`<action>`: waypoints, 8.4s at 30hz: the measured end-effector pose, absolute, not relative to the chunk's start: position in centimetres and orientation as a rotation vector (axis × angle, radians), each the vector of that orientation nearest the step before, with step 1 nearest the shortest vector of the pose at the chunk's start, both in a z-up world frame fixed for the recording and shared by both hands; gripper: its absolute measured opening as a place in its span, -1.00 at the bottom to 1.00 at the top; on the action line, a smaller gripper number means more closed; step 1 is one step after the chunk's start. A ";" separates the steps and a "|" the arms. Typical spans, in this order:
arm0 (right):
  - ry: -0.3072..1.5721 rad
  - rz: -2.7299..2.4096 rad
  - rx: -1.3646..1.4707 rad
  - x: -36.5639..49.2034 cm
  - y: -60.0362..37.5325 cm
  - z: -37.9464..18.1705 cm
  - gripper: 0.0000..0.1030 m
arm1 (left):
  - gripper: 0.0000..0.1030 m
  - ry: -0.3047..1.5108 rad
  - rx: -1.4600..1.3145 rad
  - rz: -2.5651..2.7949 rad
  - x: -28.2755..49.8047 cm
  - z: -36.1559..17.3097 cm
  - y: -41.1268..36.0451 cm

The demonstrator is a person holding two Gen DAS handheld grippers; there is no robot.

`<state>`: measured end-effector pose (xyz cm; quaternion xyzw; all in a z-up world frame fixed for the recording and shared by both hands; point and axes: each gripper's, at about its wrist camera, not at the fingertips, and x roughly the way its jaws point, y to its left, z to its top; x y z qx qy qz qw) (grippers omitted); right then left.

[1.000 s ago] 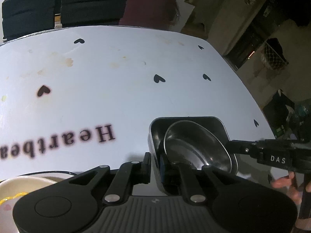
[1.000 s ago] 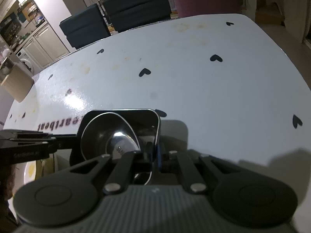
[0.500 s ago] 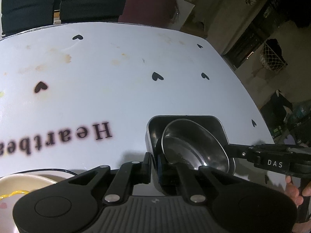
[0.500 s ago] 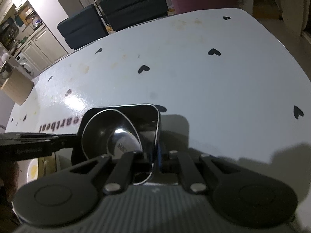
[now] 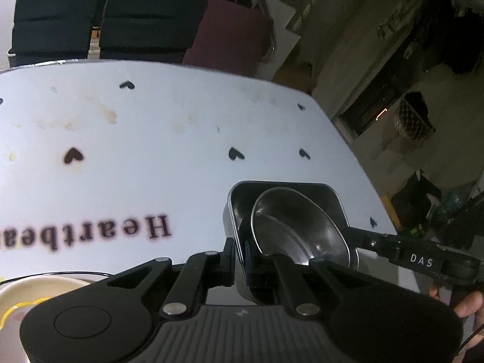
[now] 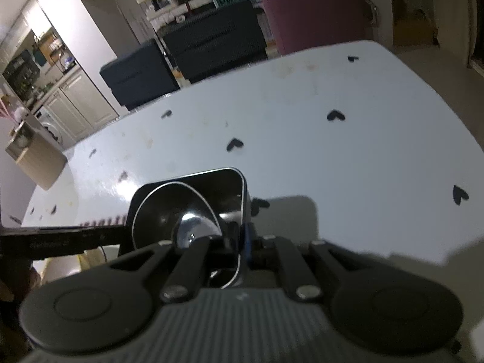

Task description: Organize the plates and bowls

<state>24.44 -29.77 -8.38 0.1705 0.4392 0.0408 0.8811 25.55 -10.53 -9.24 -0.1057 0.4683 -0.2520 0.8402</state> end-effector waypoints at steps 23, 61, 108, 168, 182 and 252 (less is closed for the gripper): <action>0.732 0.292 0.433 22.0 -26.2 -3.6 -0.87 | -0.88 0.811 -0.349 -0.484 20.3 -2.8 -0.5; 0.803 0.459 0.503 19.2 -20.5 -4.0 -0.85 | -0.88 0.811 -0.460 -0.394 13.1 -4.8 9.5; 0.945 0.344 0.392 20.6 -17.7 -6.2 -0.85 | -0.88 0.878 -0.396 -0.322 14.2 -7.8 8.7; 0.412 0.004 0.096 3.6 -17.6 2.5 0.99 | 1.00 0.471 0.004 -0.062 -4.5 3.0 7.1; 0.378 -0.001 -0.045 1.3 -15.6 -1.3 0.99 | 1.00 0.517 0.040 0.011 -5.6 -2.0 6.9; 0.378 -0.003 -0.091 -0.3 -15.3 -3.6 0.99 | 1.00 0.490 0.084 -0.032 -6.3 -3.5 5.2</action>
